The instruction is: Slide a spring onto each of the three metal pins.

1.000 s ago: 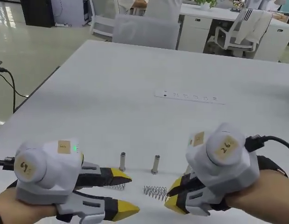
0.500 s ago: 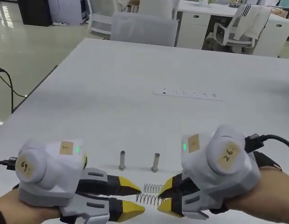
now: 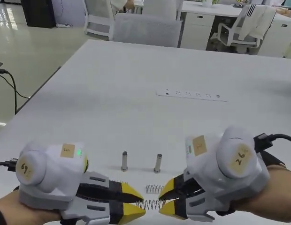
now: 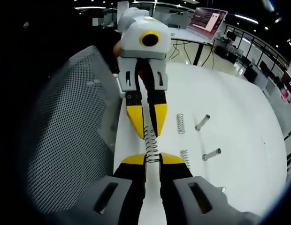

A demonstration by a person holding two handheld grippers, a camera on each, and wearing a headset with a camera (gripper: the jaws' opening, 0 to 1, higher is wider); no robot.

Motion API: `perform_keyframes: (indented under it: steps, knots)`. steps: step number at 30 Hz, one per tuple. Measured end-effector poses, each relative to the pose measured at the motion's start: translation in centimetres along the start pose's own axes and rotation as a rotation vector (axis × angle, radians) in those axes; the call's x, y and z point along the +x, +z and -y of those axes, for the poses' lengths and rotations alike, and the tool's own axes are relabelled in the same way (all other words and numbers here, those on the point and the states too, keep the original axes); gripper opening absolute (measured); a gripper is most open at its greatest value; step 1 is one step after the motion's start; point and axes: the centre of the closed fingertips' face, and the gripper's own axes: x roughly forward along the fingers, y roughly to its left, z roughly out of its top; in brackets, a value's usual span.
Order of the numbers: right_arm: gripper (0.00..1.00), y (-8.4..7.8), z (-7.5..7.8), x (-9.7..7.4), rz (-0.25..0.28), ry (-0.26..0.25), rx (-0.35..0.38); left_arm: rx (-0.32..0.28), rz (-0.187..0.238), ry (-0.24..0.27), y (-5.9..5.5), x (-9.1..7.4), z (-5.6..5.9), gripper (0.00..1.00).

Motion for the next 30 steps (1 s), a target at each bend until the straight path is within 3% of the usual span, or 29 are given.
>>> perform_keyframes:
  steps: [15,20,24,30]
  knots:
    - [0.07,2.3,0.1,-1.4,0.12,0.032,0.131,0.021,0.005,0.003,0.3,-0.2,0.2,0.03]
    - [0.07,3.0,0.3,-1.7,0.157,0.038,0.209,0.04,0.007,-0.001,0.3,-0.2,0.3,0.03]
    - [0.07,4.0,0.3,-2.2,0.194,0.039,0.227,0.047,0.019,-0.012,0.6,-0.2,0.6,0.03]
    - [0.07,4.2,0.2,-2.0,0.193,0.048,0.229,0.075,0.02,-0.013,0.7,-0.2,0.6,0.02]
